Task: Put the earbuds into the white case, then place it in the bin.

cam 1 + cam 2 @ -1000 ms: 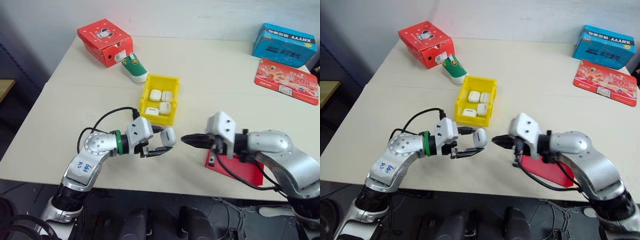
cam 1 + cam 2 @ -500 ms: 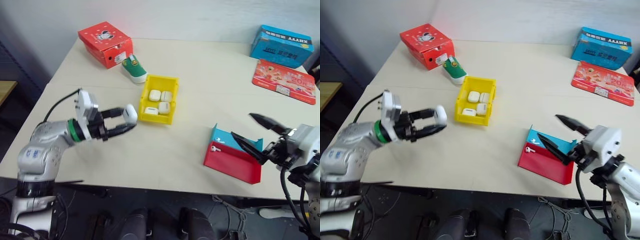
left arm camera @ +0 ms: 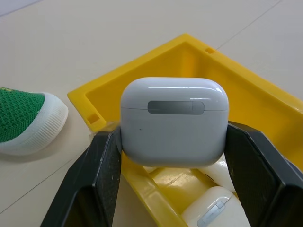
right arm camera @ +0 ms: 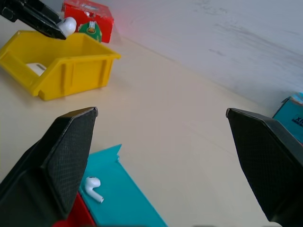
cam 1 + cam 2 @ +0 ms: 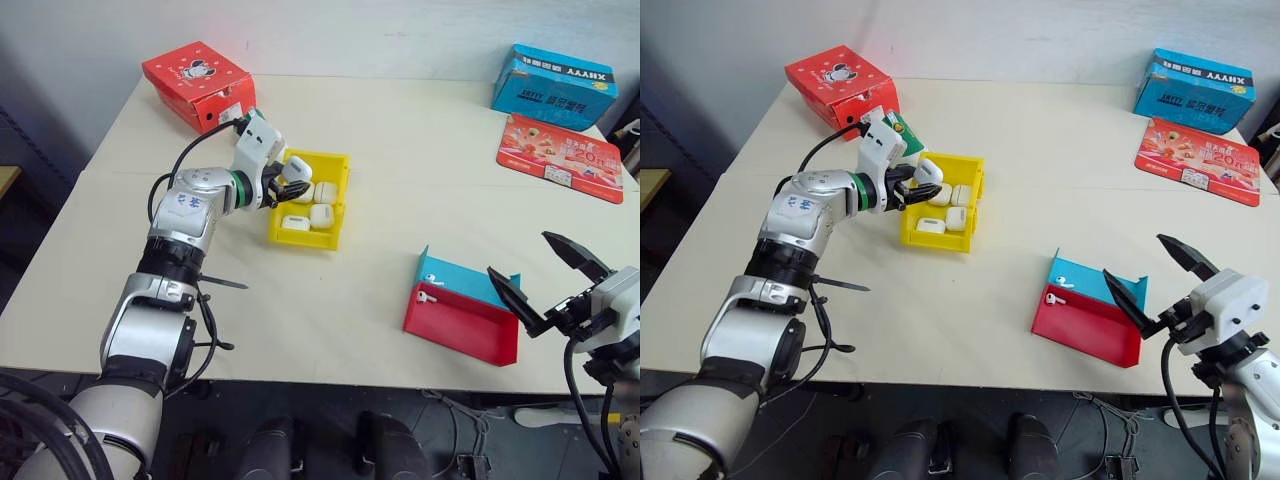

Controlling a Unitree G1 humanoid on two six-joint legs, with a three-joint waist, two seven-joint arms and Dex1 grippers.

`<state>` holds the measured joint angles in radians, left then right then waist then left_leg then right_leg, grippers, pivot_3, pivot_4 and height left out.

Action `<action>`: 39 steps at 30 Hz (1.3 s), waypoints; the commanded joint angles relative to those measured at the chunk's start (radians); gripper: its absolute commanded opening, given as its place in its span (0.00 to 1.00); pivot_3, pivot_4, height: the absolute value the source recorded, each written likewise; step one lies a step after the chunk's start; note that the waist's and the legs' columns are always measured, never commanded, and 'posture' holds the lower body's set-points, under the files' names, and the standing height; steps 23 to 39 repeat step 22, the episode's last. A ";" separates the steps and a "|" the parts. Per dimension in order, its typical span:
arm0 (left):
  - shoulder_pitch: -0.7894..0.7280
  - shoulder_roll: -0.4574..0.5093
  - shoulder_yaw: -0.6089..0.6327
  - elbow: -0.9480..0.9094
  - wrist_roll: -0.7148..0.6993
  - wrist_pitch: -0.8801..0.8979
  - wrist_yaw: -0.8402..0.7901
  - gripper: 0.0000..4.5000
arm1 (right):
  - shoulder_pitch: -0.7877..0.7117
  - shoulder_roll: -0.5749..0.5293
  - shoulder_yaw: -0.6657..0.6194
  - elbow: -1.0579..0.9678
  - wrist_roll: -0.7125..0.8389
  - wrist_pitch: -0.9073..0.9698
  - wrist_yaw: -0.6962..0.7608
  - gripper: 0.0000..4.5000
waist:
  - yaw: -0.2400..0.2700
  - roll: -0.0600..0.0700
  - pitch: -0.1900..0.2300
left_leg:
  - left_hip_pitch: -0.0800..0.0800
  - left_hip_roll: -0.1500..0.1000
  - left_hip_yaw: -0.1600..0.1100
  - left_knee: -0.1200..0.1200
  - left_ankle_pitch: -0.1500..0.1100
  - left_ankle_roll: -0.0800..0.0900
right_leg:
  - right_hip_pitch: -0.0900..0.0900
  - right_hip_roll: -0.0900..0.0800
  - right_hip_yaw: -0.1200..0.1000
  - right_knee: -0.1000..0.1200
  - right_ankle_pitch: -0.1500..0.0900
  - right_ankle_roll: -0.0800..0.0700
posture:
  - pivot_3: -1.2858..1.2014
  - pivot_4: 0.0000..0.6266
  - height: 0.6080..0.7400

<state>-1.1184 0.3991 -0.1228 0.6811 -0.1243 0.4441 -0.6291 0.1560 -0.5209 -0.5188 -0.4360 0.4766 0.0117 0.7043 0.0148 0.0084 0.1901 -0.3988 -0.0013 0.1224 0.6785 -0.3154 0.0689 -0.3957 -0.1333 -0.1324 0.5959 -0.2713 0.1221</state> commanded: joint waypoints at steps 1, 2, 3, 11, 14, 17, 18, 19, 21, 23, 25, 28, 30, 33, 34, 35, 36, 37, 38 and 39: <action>-0.017 -0.003 0.010 -0.010 0.008 -0.058 -0.048 0.84 | -0.029 -0.024 -0.009 -0.044 0.036 0.011 -0.019 1.00 | 0.001 0.000 0.000 | 0.000 0.000 0.000 0.000 0.000 0.000 | 0.000 0.000 0.000 0.000 0.000 0.000 | 0.52 0.24 1.00; -0.012 -0.002 0.017 -0.016 0.004 -0.055 -0.058 0.91 | -0.033 -0.028 -0.007 -0.040 0.038 0.013 -0.015 1.00 | 0.001 0.000 0.000 | 0.000 0.000 0.000 0.000 0.000 0.000 | 0.000 0.000 0.000 0.000 0.000 0.000 | 0.52 0.24 1.00; -0.001 0.005 0.030 -0.027 -0.001 -0.071 -0.062 0.98 | -0.036 -0.034 -0.004 -0.032 0.040 0.014 -0.007 1.00 | 0.002 0.000 0.000 | 0.000 0.000 0.000 0.000 0.000 0.000 | 0.000 -0.001 0.001 0.000 0.000 0.000 | 0.52 0.24 1.00; 0.330 0.249 0.168 -0.386 -0.143 -0.297 -0.429 0.99 | -0.034 -0.137 -0.044 0.115 0.035 -0.042 0.140 1.00 | -0.018 0.001 0.000 | 0.000 0.000 0.000 0.000 0.000 -0.001 | -0.001 -0.001 0.002 0.001 0.000 0.000 | 0.52 0.24 1.00; 0.588 0.405 0.283 -0.469 -0.145 -0.416 -0.501 0.99 | -0.033 -0.261 -0.067 0.274 0.035 -0.117 0.340 1.00 | -0.034 0.002 0.001 | 0.002 0.001 0.001 0.000 -0.001 -0.001 | 0.000 -0.003 0.006 0.001 -0.001 -0.002 | 0.52 0.24 1.00; 0.834 0.527 0.385 -0.516 -0.112 -0.522 -0.524 0.99 | -0.059 -0.378 -0.044 0.463 0.017 -0.220 0.542 1.00 | -0.040 0.001 0.002 | 0.005 0.001 0.000 -0.001 -0.001 -0.001 | 0.003 -0.010 0.007 0.000 -0.001 -0.003 | 0.52 0.24 1.00; 0.904 0.541 0.432 -0.524 -0.125 -0.532 -0.521 0.99 | -0.083 -0.406 -0.028 0.520 0.013 -0.249 0.592 1.00 | -0.041 0.001 0.002 | 0.007 0.000 0.000 -0.002 -0.002 0.000 | 0.003 -0.012 0.006 -0.002 -0.002 -0.003 | 0.52 0.24 1.00; 0.974 0.548 0.481 -0.534 -0.142 -0.531 -0.514 0.99 | -0.112 -0.432 -0.006 0.575 0.006 -0.274 0.638 1.00 | -0.042 0.001 0.002 | 0.008 0.000 0.000 -0.003 -0.004 0.000 | 0.004 -0.014 0.006 -0.003 -0.002 -0.003 | 0.52 0.24 1.00; 1.055 0.539 0.539 -0.567 -0.170 -0.517 -0.491 0.99 | -0.182 -0.462 0.031 0.668 -0.014 -0.317 0.685 1.00 | -0.034 0.001 0.002 | 0.010 -0.002 0.000 -0.004 -0.007 -0.004 | 0.004 -0.017 0.006 -0.003 -0.002 -0.003 | 0.52 0.24 1.00; 1.089 0.529 0.564 -0.592 -0.184 -0.505 -0.479 0.99 | -0.236 -0.475 0.052 0.722 -0.033 -0.339 0.691 1.00 | -0.034 0.001 0.002 | 0.010 -0.002 -0.001 -0.004 -0.007 -0.004 | 0.004 -0.018 0.006 -0.003 -0.002 -0.003 | 0.52 0.24 1.00; 1.089 0.529 0.564 -0.592 -0.184 -0.505 -0.479 0.99 | -0.236 -0.475 0.052 0.722 -0.033 -0.339 0.691 1.00 | -0.034 0.001 0.002 | 0.010 -0.002 -0.001 -0.004 -0.007 -0.004 | 0.004 -0.018 0.006 -0.003 -0.002 -0.003 | 0.52 0.24 1.00; 1.089 0.529 0.564 -0.592 -0.184 -0.505 -0.479 0.99 | -0.236 -0.475 0.052 0.722 -0.033 -0.339 0.691 1.00 | -0.034 0.001 0.002 | 0.010 -0.002 -0.001 -0.004 -0.007 -0.004 | 0.004 -0.018 0.006 -0.003 -0.002 -0.003 | 0.52 0.24 1.00; 1.089 0.529 0.564 -0.592 -0.184 -0.505 -0.479 0.99 | -0.236 -0.475 0.052 0.722 -0.033 -0.339 0.691 1.00 | -0.034 0.001 0.002 | 0.010 -0.002 -0.001 -0.004 -0.007 -0.004 | 0.004 -0.018 0.006 -0.003 -0.002 -0.003 | 0.52 0.24 1.00; 1.089 0.529 0.564 -0.592 -0.184 -0.505 -0.479 0.99 | -0.236 -0.475 0.052 0.722 -0.033 -0.339 0.691 1.00 | -0.034 0.001 0.002 | 0.010 -0.002 -0.001 -0.004 -0.007 -0.004 | 0.004 -0.018 0.006 -0.003 -0.002 -0.003 | 0.52 0.24 1.00; 1.089 0.529 0.564 -0.592 -0.184 -0.505 -0.479 0.99 | -0.236 -0.475 0.052 0.722 -0.033 -0.339 0.691 1.00 | -0.034 0.001 0.002 | 0.010 -0.002 -0.001 -0.004 -0.007 -0.004 | 0.004 -0.018 0.006 -0.003 -0.002 -0.003 | 0.52 0.24 1.00; 1.089 0.529 0.564 -0.592 -0.184 -0.505 -0.479 0.99 | -0.236 -0.475 0.052 0.722 -0.033 -0.339 0.691 1.00 | -0.034 0.001 0.002 | 0.010 -0.002 -0.001 -0.004 -0.007 -0.004 | 0.004 -0.018 0.006 -0.003 -0.002 -0.003 | 0.52 0.24 1.00; 1.089 0.529 0.564 -0.592 -0.184 -0.505 -0.479 0.99 | -0.236 -0.475 0.052 0.722 -0.033 -0.339 0.691 1.00 | -0.034 0.001 0.002 | 0.010 -0.002 -0.001 -0.004 -0.007 -0.004 | 0.004 -0.018 0.006 -0.003 -0.002 -0.003 | 0.52 0.24 1.00; 1.089 0.529 0.564 -0.592 -0.184 -0.505 -0.479 0.99 | -0.236 -0.475 0.052 0.722 -0.033 -0.339 0.691 1.00 | -0.034 0.001 0.002 | 0.010 -0.002 -0.001 -0.004 -0.007 -0.004 | 0.004 -0.018 0.006 -0.003 -0.002 -0.003 | 0.52 0.24 1.00; 1.089 0.529 0.564 -0.592 -0.184 -0.505 -0.479 0.99 | -0.236 -0.475 0.052 0.722 -0.033 -0.339 0.691 1.00 | -0.034 0.001 0.002 | 0.010 -0.002 -0.001 -0.004 -0.007 -0.004 | 0.004 -0.018 0.006 -0.003 -0.002 -0.003 | 0.52 0.24 1.00; 1.089 0.529 0.564 -0.592 -0.184 -0.505 -0.479 0.99 | -0.236 -0.475 0.052 0.722 -0.033 -0.339 0.691 1.00 | -0.034 0.001 0.002 | 0.010 -0.002 -0.001 -0.004 -0.007 -0.004 | 0.004 -0.018 0.006 -0.003 -0.002 -0.003 | 0.52 0.24 1.00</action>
